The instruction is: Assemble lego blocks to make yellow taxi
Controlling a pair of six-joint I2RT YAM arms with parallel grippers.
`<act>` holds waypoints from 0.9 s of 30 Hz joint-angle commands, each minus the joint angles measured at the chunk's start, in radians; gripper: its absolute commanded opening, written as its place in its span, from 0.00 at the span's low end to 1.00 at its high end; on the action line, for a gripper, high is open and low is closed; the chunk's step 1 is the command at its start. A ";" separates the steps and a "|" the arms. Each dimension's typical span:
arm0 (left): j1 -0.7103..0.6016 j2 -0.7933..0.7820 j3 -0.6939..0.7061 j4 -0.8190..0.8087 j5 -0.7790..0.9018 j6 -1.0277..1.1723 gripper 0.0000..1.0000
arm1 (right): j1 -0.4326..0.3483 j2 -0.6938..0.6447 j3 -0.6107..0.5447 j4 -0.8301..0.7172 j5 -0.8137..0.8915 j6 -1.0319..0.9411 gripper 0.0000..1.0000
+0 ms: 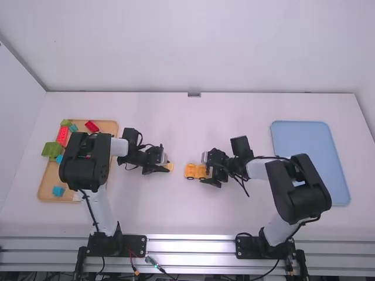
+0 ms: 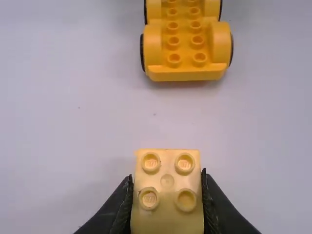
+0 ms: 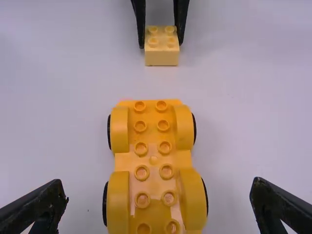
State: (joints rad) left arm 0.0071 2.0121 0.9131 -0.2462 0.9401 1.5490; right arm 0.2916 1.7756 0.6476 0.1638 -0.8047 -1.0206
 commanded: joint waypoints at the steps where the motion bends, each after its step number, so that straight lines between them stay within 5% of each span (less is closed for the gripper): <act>1: -0.006 0.016 -0.013 0.010 0.012 -0.071 0.21 | -0.004 0.013 -0.016 -0.003 -0.014 -0.010 1.00; 5: -0.013 0.016 0.020 0.010 0.008 -0.204 0.02 | -0.004 0.016 -0.042 0.020 -0.017 -0.037 0.99; 13: -0.015 0.015 0.103 -0.107 0.040 -0.278 0.11 | -0.003 0.064 -0.085 0.176 -0.020 0.006 0.99; 16: -0.015 0.015 0.128 -0.124 0.099 -0.327 0.02 | -0.003 0.103 -0.084 0.242 -0.080 0.007 0.99; 27: -0.044 -0.064 0.132 -0.116 0.060 -0.460 0.02 | -0.050 0.222 -0.005 0.245 -0.224 0.002 1.00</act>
State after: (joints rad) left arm -0.0143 2.0052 1.0504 -0.3557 0.9901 1.1210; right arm 0.2447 1.9823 0.6205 0.4091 -0.9745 -1.0183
